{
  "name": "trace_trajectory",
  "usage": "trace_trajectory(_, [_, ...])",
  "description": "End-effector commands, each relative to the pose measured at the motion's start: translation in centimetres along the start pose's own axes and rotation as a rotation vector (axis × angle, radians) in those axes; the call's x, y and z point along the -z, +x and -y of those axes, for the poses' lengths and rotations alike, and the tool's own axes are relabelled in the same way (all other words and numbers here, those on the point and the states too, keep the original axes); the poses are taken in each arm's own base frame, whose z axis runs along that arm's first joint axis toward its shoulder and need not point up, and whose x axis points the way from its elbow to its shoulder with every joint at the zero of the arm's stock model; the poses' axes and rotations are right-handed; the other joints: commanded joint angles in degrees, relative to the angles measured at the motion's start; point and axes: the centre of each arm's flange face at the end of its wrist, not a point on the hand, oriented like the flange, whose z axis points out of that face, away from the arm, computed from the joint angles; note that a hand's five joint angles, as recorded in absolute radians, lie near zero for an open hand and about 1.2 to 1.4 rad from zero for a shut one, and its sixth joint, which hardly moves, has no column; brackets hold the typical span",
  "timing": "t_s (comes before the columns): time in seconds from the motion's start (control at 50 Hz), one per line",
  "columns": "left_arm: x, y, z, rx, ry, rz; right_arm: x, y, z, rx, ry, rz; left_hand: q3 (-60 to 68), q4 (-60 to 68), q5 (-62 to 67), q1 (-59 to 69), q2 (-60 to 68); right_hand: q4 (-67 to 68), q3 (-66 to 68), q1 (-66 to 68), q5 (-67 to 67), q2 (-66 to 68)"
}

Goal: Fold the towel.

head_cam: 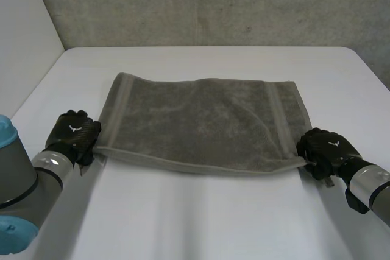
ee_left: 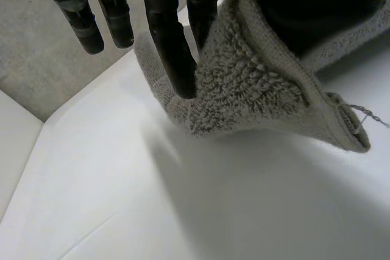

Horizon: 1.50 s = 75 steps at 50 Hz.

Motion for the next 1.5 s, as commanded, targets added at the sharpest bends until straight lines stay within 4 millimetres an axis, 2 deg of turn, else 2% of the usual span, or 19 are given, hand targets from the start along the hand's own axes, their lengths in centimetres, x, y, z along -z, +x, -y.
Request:
trace_trajectory(0.02, [0.8,-0.5,1.6,0.004,0.044,-0.051,0.4,1.4,2.9,0.025,0.072,-0.001,-2.46,-2.88,4.04,4.73,4.43,-3.42,-0.38,4.65,3.85,4.38])
trace_trajectory(0.04, [1.2,-0.5,2.0,0.006,0.050,-0.069,1.1,2.2,4.1,0.026,0.098,-0.005,-2.46,-2.88,4.04,4.73,4.43,-3.42,-0.38,4.65,3.85,4.38])
trace_trajectory(0.16, [2.7,-0.6,3.5,0.009,0.066,-0.131,2.7,4.2,6.3,0.045,0.155,-0.007,-2.46,-2.88,4.04,4.73,4.43,-3.42,-0.38,4.65,3.85,4.38])
trace_trajectory(0.2, [3.3,-0.8,4.3,0.009,0.079,-0.151,3.9,5.1,8.6,0.076,0.213,-0.016,-2.46,-2.88,4.04,4.73,4.43,-3.42,-0.38,4.65,3.85,4.38])
trace_trajectory(0.24, [4.1,-1.1,5.4,0.003,0.103,-0.180,4.3,5.4,9.4,0.089,0.231,-0.022,-2.46,-2.88,4.04,4.73,4.43,-3.42,-0.38,4.65,3.85,4.38])
trace_trajectory(0.42, [6.1,-1.4,6.5,0.014,0.077,-0.255,6.5,5.6,11.5,0.170,0.262,0.018,-2.46,-2.88,4.04,4.73,4.43,-3.42,-0.38,4.65,3.85,4.38])
trace_trajectory(0.56, [6.9,-1.3,6.1,-0.026,0.028,-0.301,7.6,6.5,11.7,0.240,0.226,-0.003,-2.46,-2.88,4.04,4.73,4.43,-3.42,-0.38,4.65,3.85,4.38])
trace_trajectory(0.66, [6.1,-2.3,5.6,-0.052,0.013,-0.272,7.5,6.4,11.4,0.313,0.213,0.002,-2.46,-2.88,4.04,4.73,4.43,-3.42,-0.38,4.65,3.85,4.38])
trace_trajectory(0.74, [4.2,-2.6,5.0,-0.052,0.021,-0.256,5.7,6.5,10.0,0.316,0.171,0.049,-2.46,-2.88,4.04,4.73,4.43,-3.42,-0.38,4.65,3.85,4.38])
trace_trajectory(0.76, [3.5,-2.3,4.6,-0.053,0.021,-0.262,5.7,6.5,10.0,0.316,0.171,0.049,-2.46,-2.88,-1.93,-1.24,-1.54,-3.42,-0.38,4.65,3.85,4.38])
trace_trajectory(0.8, [2.9,-2.0,4.1,-0.051,0.015,-0.267,4.2,5.4,9.5,0.313,0.146,0.106,-2.46,-2.88,-8.98,-8.30,-8.59,-3.42,-0.38,4.65,3.85,4.38])
trace_trajectory(0.9, [2.1,-1.3,3.0,-0.040,-0.014,-0.277,2.9,3.5,8.9,0.330,0.108,0.132,-2.46,-2.88,-18.13,-17.44,-17.74,-3.42,-0.38,4.65,3.85,4.38])
trace_trajectory(1.02, [1.5,-0.8,1.0,-0.014,-0.088,-0.273,2.5,3.3,8.5,0.333,0.099,0.123,-2.46,-2.88,-18.47,-17.78,-18.08,-3.42,-0.38,4.65,3.85,4.38])
trace_trajectory(1.24, [1.7,-1.3,0.1,-0.002,-0.136,-0.242,2.6,3.2,7.4,0.301,0.069,0.121,-2.46,-2.88,-27.56,-26.87,-27.17,-3.42,-0.38,4.65,3.85,4.38])
trace_trajectory(1.34, [1.8,-1.8,-0.2,-0.003,-0.162,-0.202,2.9,3.1,7.2,0.294,0.063,0.120,-2.46,-2.88,-19.82,-19.13,-19.43,-3.42,-0.38,4.65,3.85,4.38])
trace_trajectory(1.36, [1.8,-1.9,-0.2,-0.004,-0.162,-0.193,2.9,3.1,7.2,0.294,0.063,0.120,-2.46,-2.88,-8.50,-7.81,-8.10,-3.42,-0.38,4.65,3.85,4.38])
trace_trajectory(1.38, [1.8,-1.9,-0.2,-0.004,-0.162,-0.193,3.0,3.1,7.3,0.295,0.065,0.118,-2.46,-2.88,-8.38,-7.69,-7.99,-3.42,-0.38,4.65,3.85,4.38])
trace_trajectory(1.4, [1.9,-2.1,0.1,-0.007,-0.153,-0.185,3.2,3.0,7.4,0.296,0.070,0.119,-2.46,-2.88,3.92,4.61,4.31,-3.42,-0.38,4.65,3.85,4.38])
trace_trajectory(1.5, [1.9,-2.8,1.5,-0.026,-0.096,-0.160,3.2,3.0,8.2,0.326,0.099,0.116,-2.46,-2.88,4.04,4.73,4.43,-3.42,-0.38,4.65,3.85,4.38])
